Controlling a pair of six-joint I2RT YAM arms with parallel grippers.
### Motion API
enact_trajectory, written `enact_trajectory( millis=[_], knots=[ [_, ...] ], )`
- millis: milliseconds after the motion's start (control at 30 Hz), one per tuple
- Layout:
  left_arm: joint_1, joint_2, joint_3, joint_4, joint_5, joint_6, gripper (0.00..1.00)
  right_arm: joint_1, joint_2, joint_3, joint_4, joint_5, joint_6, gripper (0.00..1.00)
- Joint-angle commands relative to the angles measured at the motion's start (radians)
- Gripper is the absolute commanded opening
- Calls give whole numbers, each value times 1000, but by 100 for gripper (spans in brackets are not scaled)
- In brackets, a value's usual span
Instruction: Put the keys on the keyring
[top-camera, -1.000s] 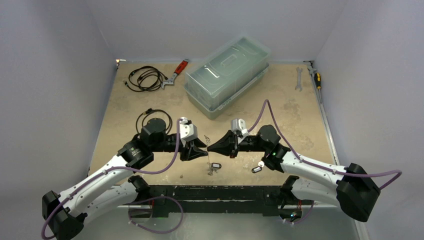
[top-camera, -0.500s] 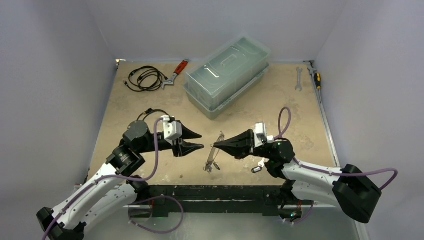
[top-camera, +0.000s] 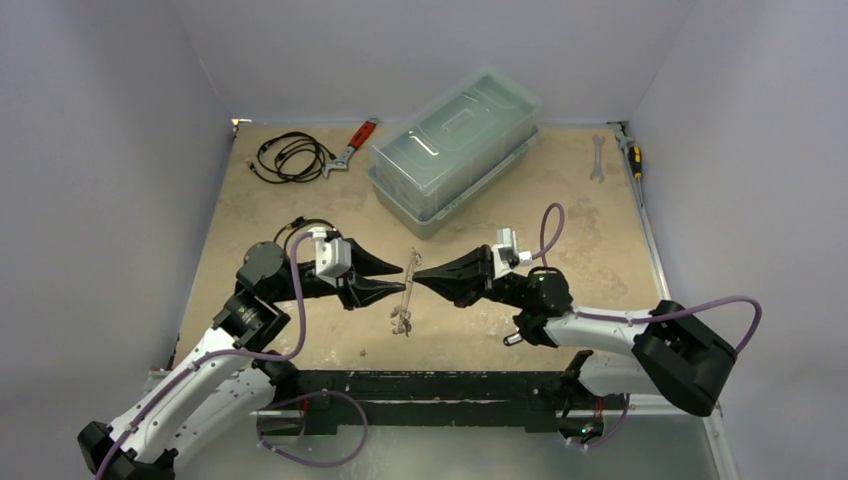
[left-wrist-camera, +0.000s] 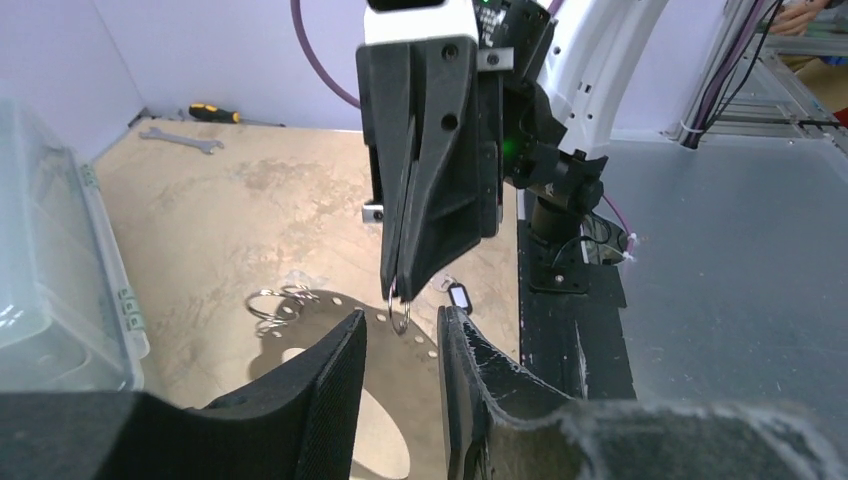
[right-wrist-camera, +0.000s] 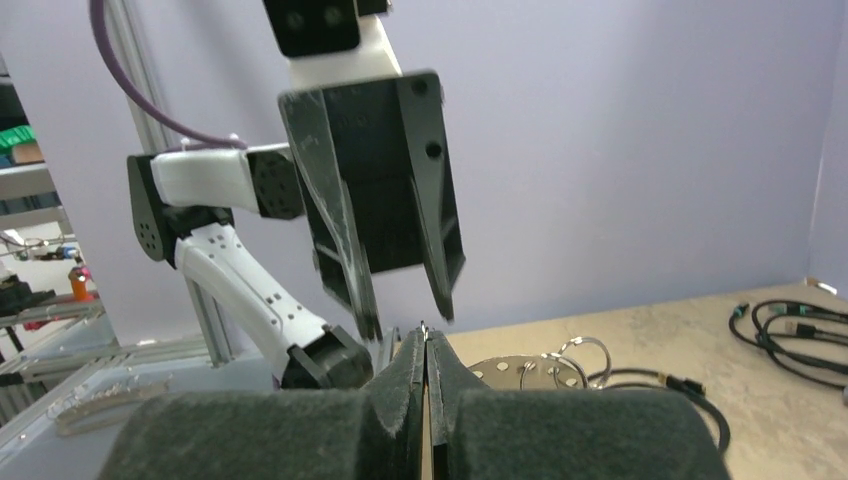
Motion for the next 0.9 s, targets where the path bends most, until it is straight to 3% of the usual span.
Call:
enact_trajectory(
  millis=[0,867],
  knots=[
    [4,0,-10,40,31,-14,31,6,-23,52,389,23,17,0],
    [13,21,-18,105,49,-48,15,7,3,114,390,-41,76,0]
  ],
)
